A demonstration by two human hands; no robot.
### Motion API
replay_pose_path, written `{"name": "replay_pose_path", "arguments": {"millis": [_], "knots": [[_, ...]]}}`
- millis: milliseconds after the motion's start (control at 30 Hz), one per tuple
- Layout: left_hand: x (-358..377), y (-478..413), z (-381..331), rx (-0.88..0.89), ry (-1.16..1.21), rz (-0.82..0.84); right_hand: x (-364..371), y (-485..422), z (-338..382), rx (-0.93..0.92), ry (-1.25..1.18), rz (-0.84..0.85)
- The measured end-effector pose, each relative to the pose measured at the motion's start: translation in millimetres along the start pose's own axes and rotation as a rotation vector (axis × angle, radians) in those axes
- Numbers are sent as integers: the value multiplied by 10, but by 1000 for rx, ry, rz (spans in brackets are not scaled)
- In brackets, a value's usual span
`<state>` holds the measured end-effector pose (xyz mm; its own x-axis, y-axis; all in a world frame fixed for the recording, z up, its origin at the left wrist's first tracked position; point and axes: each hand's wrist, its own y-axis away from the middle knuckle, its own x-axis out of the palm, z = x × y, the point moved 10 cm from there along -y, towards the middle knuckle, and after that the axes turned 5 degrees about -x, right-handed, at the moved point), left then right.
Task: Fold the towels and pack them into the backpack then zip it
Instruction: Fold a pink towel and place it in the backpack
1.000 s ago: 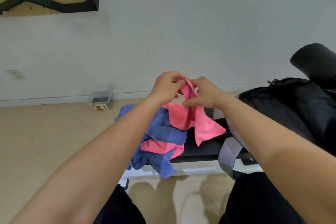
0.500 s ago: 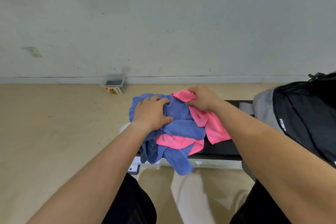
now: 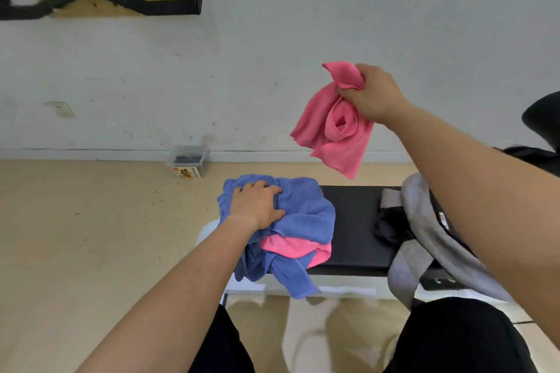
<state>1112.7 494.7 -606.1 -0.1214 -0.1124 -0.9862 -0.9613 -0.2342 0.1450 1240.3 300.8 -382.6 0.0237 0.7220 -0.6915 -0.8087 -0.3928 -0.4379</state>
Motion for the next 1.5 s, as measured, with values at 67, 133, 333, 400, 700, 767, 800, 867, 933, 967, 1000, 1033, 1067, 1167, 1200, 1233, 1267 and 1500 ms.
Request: {"name": "replay_pose_path", "arguments": {"millis": [67,133,333,400,700,767,800,867,933,967,1000,1033,1067,1167,1200,1233,1267,1500], "knots": [[-51,14,-27,3,19,14,-203,-1,116,-11,6,-5],[-140,22,-53,2,62,7,-338,36,204,-24,4,9],[-794,101,-323,68,582,-225,-324,328,206,-40,-107,200],[-907,118,-479,102,729,-241,-235,484,111,-7,-175,268],[-721,-145,-609,103,736,-234,257,852,-1010,244,88,388],[-755,-238,-502,69,776,-234,314,949,-1258,306,215,381],[-759,-276,-473,59,781,-227,348,997,-1344,330,225,374],[-716,-342,-487,68,817,-197,406,1056,-1441,355,186,329],[-593,-384,-586,88,868,-145,491,1100,-1441,341,93,286],[-508,-398,-653,101,883,-121,564,1120,-1415,318,38,280],[-426,-401,-723,111,886,-105,644,1148,-1397,302,-17,276],[-347,-397,-792,121,898,-93,721,1190,-1386,297,-77,270],[-286,-384,-861,131,917,-91,791,1238,-1381,299,-136,257],[-139,-350,-1007,166,974,-115,968,1409,-1369,326,-292,212],[-88,-335,-1024,164,976,-137,1023,1462,-1370,327,-352,195],[-24,-324,-1007,140,976,-161,1077,1514,-1367,325,-412,183],[44,-301,-976,106,978,-178,1127,1564,-1369,327,-453,180],[-59,-239,-1080,149,970,-277,1162,1431,-1156,103,-263,236]]}}
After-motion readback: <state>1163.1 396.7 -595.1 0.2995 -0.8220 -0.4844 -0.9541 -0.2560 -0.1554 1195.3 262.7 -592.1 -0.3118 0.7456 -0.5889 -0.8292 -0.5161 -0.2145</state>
